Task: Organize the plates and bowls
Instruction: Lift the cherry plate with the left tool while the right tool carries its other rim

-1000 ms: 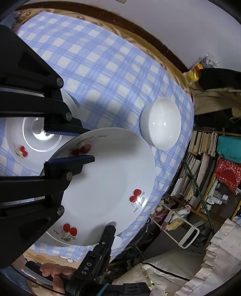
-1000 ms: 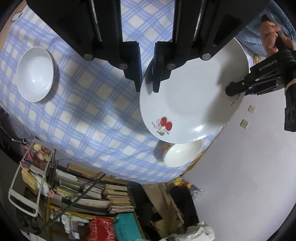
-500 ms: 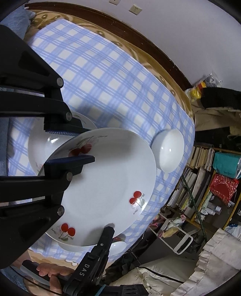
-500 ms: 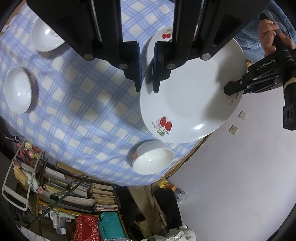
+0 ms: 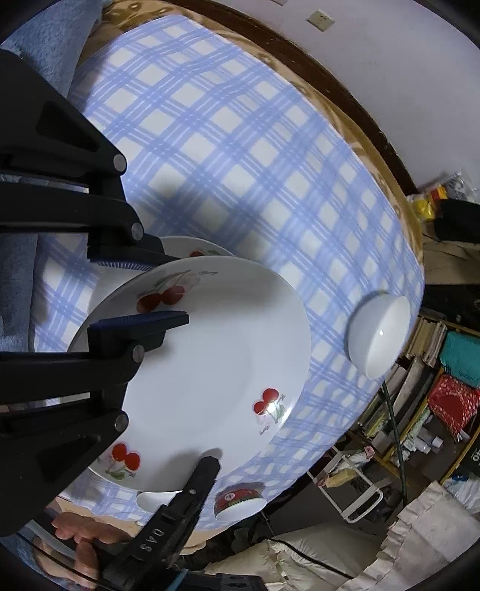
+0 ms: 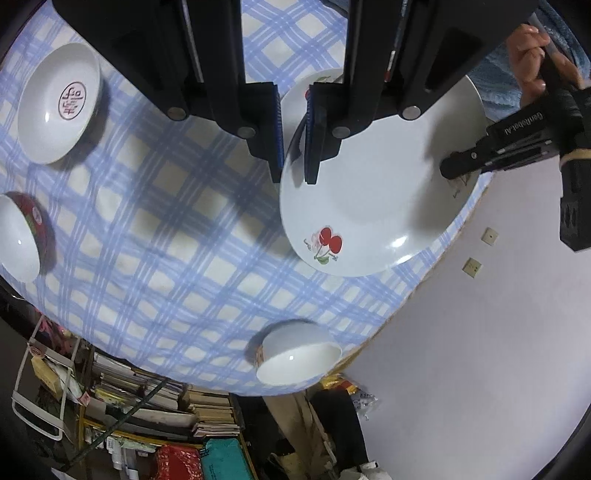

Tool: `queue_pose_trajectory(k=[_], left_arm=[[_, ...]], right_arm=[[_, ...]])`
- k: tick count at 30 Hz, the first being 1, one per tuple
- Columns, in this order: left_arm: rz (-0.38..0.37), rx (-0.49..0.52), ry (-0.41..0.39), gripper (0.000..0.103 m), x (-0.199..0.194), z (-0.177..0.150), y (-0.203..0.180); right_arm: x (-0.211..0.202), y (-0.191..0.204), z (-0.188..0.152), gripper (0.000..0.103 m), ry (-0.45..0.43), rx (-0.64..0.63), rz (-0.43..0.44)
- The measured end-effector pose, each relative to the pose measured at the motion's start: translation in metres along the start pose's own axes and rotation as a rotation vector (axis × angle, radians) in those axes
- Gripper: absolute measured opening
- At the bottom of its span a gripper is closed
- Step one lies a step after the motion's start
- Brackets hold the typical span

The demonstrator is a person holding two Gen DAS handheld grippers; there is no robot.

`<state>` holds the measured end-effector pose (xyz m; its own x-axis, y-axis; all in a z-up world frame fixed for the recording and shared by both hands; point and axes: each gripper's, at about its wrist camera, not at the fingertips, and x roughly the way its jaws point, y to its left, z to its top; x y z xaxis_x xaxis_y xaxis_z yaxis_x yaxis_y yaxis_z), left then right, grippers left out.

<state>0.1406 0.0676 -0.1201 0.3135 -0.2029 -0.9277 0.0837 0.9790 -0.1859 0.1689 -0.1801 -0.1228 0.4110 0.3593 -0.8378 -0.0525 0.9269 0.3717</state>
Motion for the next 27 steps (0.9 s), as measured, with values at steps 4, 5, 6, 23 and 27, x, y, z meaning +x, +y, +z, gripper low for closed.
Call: queue_pose_trajectory(k=[4,5,6,23,27], left_arm=[[0.012,-0.013,-0.003,0.020,0.005,-0.005,0.006],[0.008,-0.025,0.003,0.020,0.008,-0.006,0.008],[0.007,-0.039,0.013,0.020,0.012,-0.007,0.011],[0.045,-0.060,0.072,0.020,0.045,-0.011,0.015],[0.047,-0.070,0.084,0.022,0.050,-0.010,0.018]], right_arm=[[0.014,0.001,-0.011,0.012,0.014,0.003,-0.003],[0.018,0.000,-0.013,0.012,0.021,0.015,0.007],[0.022,-0.001,-0.014,0.012,0.023,0.018,0.011],[0.060,-0.011,-0.026,0.012,0.073,0.042,0.026],[0.062,-0.009,-0.027,0.012,0.064,0.035,0.016]])
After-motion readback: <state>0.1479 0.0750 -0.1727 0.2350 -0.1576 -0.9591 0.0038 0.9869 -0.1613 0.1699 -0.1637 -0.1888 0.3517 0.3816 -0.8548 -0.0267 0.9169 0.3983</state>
